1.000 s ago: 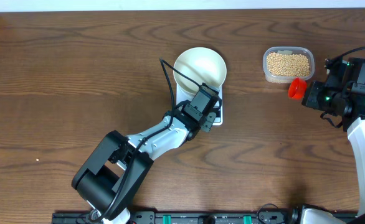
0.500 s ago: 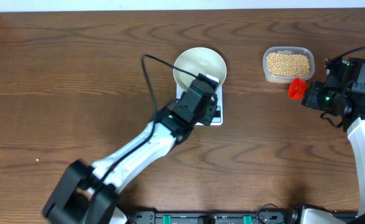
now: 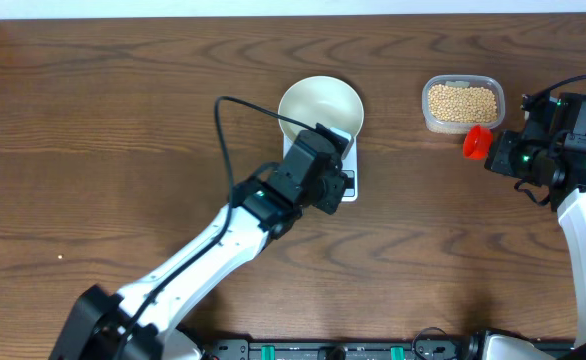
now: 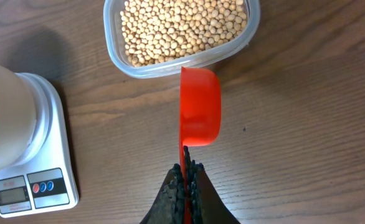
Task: Scoop item into bowl and weigh 50g on scale
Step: 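Lift the left gripper off the scale and pull it back left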
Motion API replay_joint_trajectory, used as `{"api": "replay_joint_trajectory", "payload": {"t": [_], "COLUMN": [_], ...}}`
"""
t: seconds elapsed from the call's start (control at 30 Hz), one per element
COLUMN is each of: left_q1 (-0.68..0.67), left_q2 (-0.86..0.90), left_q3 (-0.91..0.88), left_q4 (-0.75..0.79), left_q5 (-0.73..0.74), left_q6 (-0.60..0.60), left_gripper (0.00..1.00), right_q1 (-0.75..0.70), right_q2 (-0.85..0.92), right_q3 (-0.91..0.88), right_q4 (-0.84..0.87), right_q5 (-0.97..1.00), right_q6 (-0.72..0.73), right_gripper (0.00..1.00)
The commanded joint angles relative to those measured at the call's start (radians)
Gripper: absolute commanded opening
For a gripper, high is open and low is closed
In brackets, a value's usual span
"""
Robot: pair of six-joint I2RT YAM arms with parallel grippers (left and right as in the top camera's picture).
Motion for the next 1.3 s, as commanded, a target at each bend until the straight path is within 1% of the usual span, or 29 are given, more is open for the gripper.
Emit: {"api": "replay_joint_trajectory", "payload": {"t": [0.0, 0.1, 0.23, 0.43, 0.57, 0.63, 0.77, 0.87, 0.9, 0.97, 1.1, 1.27], "left_q1": [0.059, 0.154, 0.323, 0.531, 0.615, 0.647, 0.704, 0.736, 0.745, 0.764, 0.782, 0.782], "left_q2": [-0.106, -0.201, -0.294, -0.321, -0.319, -0.319, -0.319, -0.319, -0.319, -0.319, -0.319, -0.319], "left_q3": [-0.002, -0.002, -0.002, -0.002, -0.002, -0.002, -0.002, -0.002, -0.002, -0.002, -0.002, -0.002], "left_q4": [-0.005, -0.019, -0.037, -0.042, -0.041, -0.040, -0.037, -0.028, -0.022, 0.002, 0.024, 0.021], "left_q5": [0.012, 0.012, -0.012, -0.018, -0.018, -0.018, -0.026, -0.084, -0.099, -0.101, -0.101, -0.100], "left_q6": [-0.038, -0.042, -0.042, -0.042, -0.042, -0.042, -0.047, -0.088, -0.092, -0.092, -0.091, -0.092], "left_gripper": [0.07, 0.07, 0.07, 0.07, 0.07, 0.07, 0.08, 0.08, 0.09, 0.22, 0.36, 0.48], "right_q1": [0.000, 0.000, 0.000, 0.000, 0.000, 0.000, -0.001, -0.001, -0.001, -0.001, -0.006, -0.035], "right_q2": [0.007, 0.007, 0.007, 0.007, 0.003, -0.005, -0.010, -0.010, -0.010, -0.008, 0.008, 0.028], "right_q3": [0.016, 0.016, 0.016, 0.016, 0.016, 0.021, 0.077, 0.141, 0.162, 0.206, 0.287, 0.362], "right_q4": [0.000, 0.023, 0.067, 0.119, 0.172, 0.192, 0.174, 0.142, 0.133, 0.117, 0.066, -0.010], "right_q5": [-0.004, -0.029, -0.077, -0.123, -0.177, -0.197, -0.197, -0.177, -0.168, -0.154, -0.129, -0.129], "right_q6": [-0.014, -0.014, -0.014, -0.014, -0.014, 0.019, 0.077, 0.077, 0.077, 0.077, 0.076, 0.071], "right_gripper": [0.01, 0.01, 0.01, 0.01, 0.01, 0.01, 0.01, 0.01, 0.01, 0.01, 0.01, 0.01]}}
